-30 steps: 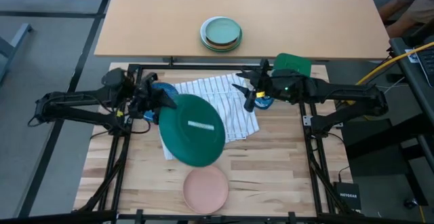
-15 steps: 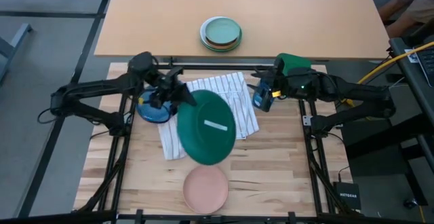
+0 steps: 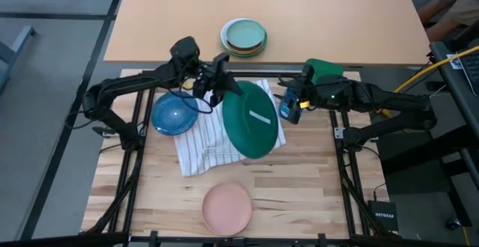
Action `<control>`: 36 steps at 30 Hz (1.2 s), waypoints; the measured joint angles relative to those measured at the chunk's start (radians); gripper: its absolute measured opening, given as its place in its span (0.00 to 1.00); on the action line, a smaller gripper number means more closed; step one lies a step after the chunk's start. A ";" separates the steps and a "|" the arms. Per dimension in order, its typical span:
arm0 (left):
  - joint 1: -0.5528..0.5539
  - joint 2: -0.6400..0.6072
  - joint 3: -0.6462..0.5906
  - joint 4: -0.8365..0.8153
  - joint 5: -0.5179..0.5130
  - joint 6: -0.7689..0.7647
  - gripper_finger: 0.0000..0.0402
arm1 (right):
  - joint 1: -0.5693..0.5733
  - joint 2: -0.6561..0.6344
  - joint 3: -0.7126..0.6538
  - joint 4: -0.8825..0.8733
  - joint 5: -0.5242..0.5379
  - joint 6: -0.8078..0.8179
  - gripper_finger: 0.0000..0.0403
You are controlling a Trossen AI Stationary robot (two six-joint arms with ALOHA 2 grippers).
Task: Sort dishes
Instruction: Put the green plate in the dish rack
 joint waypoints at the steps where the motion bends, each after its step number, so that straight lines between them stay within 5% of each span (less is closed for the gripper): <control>1: 0.011 0.008 0.007 0.002 0.010 -0.001 0.02 | 0.000 0.000 0.000 -0.004 0.000 0.000 0.46; 13: 0.119 0.063 0.017 -0.012 0.155 -0.071 0.02 | 0.000 0.000 0.000 -0.019 0.000 0.000 0.46; 36: 0.118 0.287 0.017 -0.005 0.138 -0.074 0.06 | 0.000 0.030 -0.001 -0.033 -0.002 0.000 0.46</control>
